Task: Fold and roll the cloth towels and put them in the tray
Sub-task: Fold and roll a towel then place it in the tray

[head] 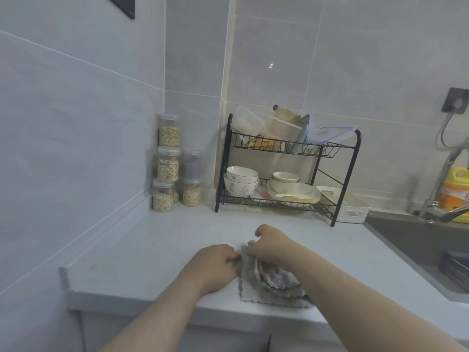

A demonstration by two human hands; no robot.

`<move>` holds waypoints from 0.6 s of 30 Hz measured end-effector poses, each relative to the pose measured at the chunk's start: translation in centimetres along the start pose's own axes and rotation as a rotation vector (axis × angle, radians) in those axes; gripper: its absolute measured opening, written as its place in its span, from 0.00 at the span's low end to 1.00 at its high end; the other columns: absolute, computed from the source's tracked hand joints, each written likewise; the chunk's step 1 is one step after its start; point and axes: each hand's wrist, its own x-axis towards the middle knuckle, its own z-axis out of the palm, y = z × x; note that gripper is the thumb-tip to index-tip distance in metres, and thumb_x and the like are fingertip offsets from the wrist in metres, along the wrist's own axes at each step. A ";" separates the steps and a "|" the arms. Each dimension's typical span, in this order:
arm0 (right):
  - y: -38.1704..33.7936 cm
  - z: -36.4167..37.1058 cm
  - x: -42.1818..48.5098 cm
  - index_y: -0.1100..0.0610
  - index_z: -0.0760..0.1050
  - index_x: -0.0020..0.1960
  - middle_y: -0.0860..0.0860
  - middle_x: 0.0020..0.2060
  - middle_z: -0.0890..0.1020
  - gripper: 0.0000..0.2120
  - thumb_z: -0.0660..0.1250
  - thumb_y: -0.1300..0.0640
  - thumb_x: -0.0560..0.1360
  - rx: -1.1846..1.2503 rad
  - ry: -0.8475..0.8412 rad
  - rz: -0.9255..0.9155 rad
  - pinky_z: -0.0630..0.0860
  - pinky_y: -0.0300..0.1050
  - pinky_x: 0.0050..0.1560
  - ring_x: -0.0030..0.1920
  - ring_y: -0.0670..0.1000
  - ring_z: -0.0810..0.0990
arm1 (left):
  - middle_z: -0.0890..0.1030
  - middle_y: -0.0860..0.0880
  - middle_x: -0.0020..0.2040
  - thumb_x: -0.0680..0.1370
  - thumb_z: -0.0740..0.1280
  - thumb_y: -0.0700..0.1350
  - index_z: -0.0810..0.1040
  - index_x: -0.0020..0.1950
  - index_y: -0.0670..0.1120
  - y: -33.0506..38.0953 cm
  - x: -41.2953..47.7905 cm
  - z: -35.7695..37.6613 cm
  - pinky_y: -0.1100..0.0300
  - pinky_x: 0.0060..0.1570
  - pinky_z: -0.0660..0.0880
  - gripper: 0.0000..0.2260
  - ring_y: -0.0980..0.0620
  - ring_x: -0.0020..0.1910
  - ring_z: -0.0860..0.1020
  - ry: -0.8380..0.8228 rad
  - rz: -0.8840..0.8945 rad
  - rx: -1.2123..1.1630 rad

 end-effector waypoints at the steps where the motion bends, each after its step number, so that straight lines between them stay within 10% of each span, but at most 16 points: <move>1: 0.1 -0.1 -0.3 0.58 0.63 0.69 0.55 0.42 0.76 0.23 0.63 0.57 0.76 0.083 -0.026 0.013 0.74 0.39 0.28 0.32 0.53 0.76 | 0.79 0.52 0.51 0.74 0.57 0.59 0.79 0.52 0.52 -0.1 0.1 0.0 0.51 0.53 0.74 0.17 0.50 0.52 0.77 0.000 -0.003 -0.008; 5: 1.9 -2.7 -0.9 0.58 0.72 0.63 0.57 0.45 0.79 0.15 0.62 0.58 0.77 0.380 0.095 -0.026 0.77 0.46 0.35 0.33 0.55 0.78 | 0.78 0.54 0.58 0.78 0.58 0.50 0.79 0.60 0.54 -0.4 0.2 0.2 0.55 0.61 0.71 0.14 0.51 0.60 0.75 -0.011 -0.028 -0.036; 8: 5.9 -4.2 -1.6 0.53 0.75 0.64 0.51 0.59 0.79 0.15 0.60 0.56 0.78 -0.002 0.280 -0.140 0.72 0.43 0.55 0.53 0.51 0.78 | 0.74 0.55 0.67 0.79 0.58 0.50 0.72 0.69 0.55 -0.4 0.3 0.4 0.55 0.66 0.67 0.18 0.51 0.67 0.70 0.013 -0.029 -0.051; 12: 10.1 -2.0 -2.5 0.47 0.65 0.73 0.47 0.74 0.65 0.20 0.55 0.48 0.82 -0.258 0.060 -0.235 0.58 0.40 0.70 0.72 0.48 0.64 | 0.58 0.58 0.77 0.82 0.51 0.55 0.49 0.77 0.62 0.2 -0.1 0.5 0.54 0.73 0.58 0.23 0.54 0.75 0.58 -0.009 0.037 -0.064; 18: 11.3 -0.9 -1.7 0.41 0.52 0.77 0.46 0.78 0.51 0.23 0.46 0.42 0.82 -0.493 0.053 -0.257 0.51 0.50 0.75 0.77 0.49 0.53 | 0.40 0.61 0.77 0.82 0.51 0.57 0.42 0.77 0.59 3.2 0.1 0.7 0.53 0.76 0.41 0.26 0.61 0.75 0.36 0.032 0.230 0.005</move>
